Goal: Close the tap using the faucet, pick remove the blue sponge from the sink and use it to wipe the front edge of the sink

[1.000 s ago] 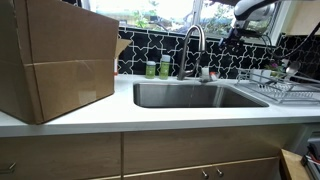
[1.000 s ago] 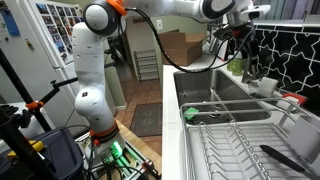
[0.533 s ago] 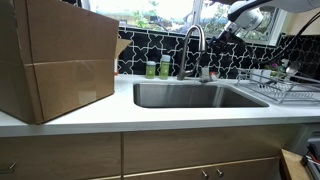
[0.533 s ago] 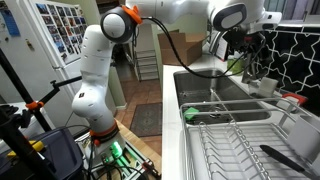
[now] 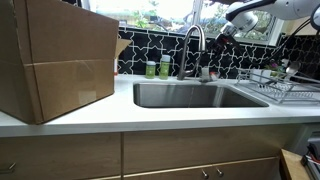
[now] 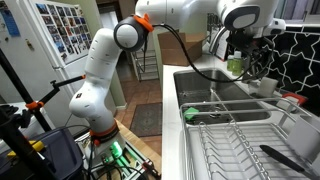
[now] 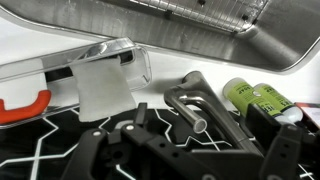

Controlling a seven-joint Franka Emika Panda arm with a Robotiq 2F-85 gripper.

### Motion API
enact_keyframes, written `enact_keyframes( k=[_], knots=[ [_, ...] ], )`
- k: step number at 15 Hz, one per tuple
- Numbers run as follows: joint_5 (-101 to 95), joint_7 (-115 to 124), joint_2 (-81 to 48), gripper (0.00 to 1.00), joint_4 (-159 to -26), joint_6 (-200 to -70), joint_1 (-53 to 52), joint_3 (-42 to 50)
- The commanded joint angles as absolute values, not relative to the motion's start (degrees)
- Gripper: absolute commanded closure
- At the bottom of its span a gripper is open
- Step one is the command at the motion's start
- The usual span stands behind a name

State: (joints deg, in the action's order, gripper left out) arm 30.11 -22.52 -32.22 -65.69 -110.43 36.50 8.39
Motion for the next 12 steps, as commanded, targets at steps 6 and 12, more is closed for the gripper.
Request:
enact_keyframes(
  k=[6,12],
  knots=[
    [25.87,-24.70,-44.00,0.00,-48.94,-107.31,38.61,3.80],
    [24.94,-24.72,-48.10,0.37,-43.92,-107.51,36.96,4.24]
  ],
)
